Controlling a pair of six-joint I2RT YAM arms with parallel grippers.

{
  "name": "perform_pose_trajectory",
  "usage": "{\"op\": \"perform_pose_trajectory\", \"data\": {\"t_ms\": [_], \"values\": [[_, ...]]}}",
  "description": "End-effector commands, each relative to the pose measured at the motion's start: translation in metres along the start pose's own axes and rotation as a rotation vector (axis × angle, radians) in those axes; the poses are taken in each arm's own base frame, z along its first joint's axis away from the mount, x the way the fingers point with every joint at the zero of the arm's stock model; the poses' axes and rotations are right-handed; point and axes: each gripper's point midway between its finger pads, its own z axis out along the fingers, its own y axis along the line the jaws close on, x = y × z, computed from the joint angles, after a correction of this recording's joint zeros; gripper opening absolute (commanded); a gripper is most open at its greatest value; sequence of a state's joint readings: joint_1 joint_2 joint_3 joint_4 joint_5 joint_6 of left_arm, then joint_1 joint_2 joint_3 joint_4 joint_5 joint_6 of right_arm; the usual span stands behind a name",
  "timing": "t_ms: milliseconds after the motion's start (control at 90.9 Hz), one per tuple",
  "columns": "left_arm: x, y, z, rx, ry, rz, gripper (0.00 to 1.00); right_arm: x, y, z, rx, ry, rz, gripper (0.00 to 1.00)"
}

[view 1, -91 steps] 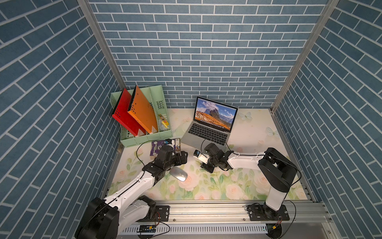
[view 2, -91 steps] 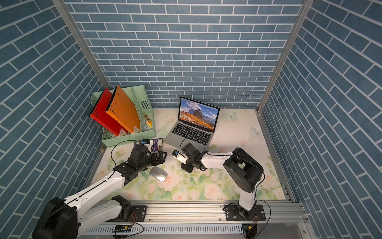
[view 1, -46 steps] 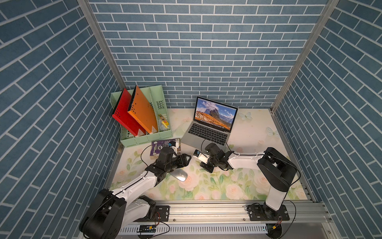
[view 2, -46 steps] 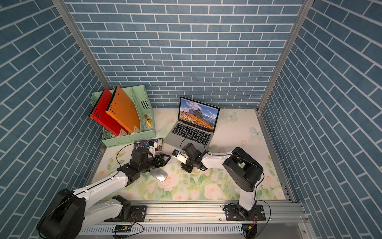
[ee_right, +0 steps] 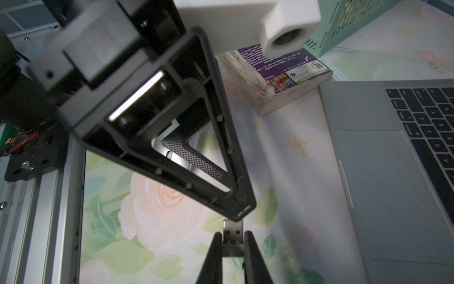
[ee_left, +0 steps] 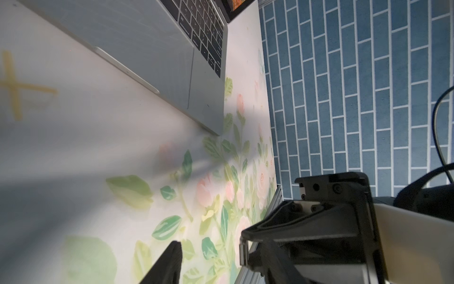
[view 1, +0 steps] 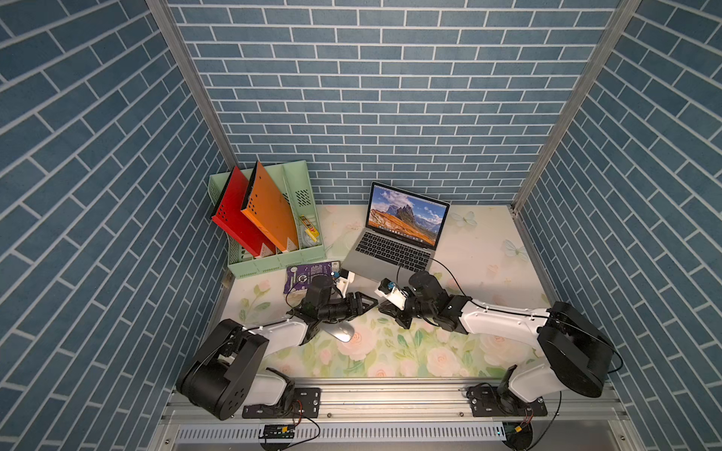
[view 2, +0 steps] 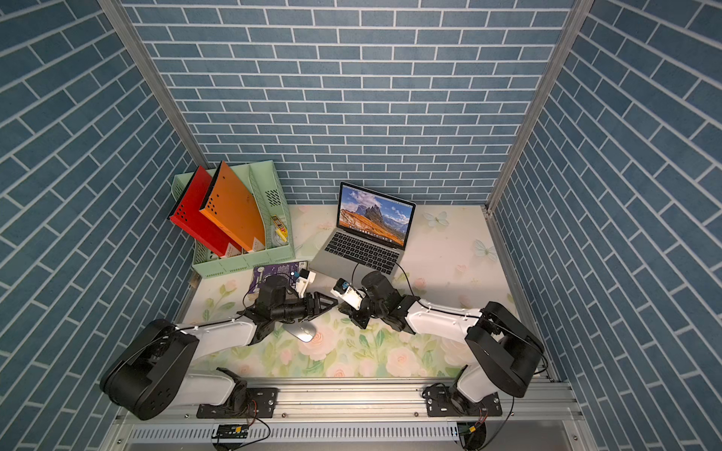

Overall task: Insert the wireless mouse receiver into the laptop
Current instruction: Pick up the USB plug at the center of the board, then adjust the USB plug at the center of the board.

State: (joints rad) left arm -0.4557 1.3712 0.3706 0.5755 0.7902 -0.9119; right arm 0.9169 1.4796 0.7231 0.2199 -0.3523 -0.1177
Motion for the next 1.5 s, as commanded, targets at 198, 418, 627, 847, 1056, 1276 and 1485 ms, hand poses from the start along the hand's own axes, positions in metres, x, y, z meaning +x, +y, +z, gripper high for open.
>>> {"op": "perform_pose_trajectory", "data": {"t_ms": [198, 418, 627, 847, 1056, 1276, 1485], "values": [[0.007, -0.026, -0.003, 0.154, 0.039, -0.022, 0.39, -0.023, 0.005, -0.011, -0.019, -0.093, 0.007, 0.02], [0.018, -0.033, -0.004, 0.191, 0.071, -0.028, 0.34, -0.025, 0.003, -0.010, -0.010, -0.097, 0.008, 0.02], [0.024, -0.033, -0.002, 0.187, 0.089, -0.044, 0.10, -0.028, 0.001, -0.011, 0.004, -0.107, 0.005, 0.02], [0.010, -0.023, -0.004, 0.141, -0.016, -0.183, 0.00, -0.018, -0.013, -0.026, 0.213, -0.107, -0.101, 0.47], [-0.001, -0.030, -0.012, 0.163, -0.089, -0.285, 0.00, -0.009, -0.020, -0.036, 0.527, -0.045, -0.352, 0.48], [0.000, -0.031, -0.015, 0.180, -0.099, -0.332, 0.00, -0.025, -0.011, -0.031, 0.597, -0.065, -0.460, 0.41], [0.004, -0.034, -0.016, 0.189, -0.074, -0.347, 0.00, -0.025, 0.002, -0.014, 0.526, -0.052, -0.497, 0.35]]}}
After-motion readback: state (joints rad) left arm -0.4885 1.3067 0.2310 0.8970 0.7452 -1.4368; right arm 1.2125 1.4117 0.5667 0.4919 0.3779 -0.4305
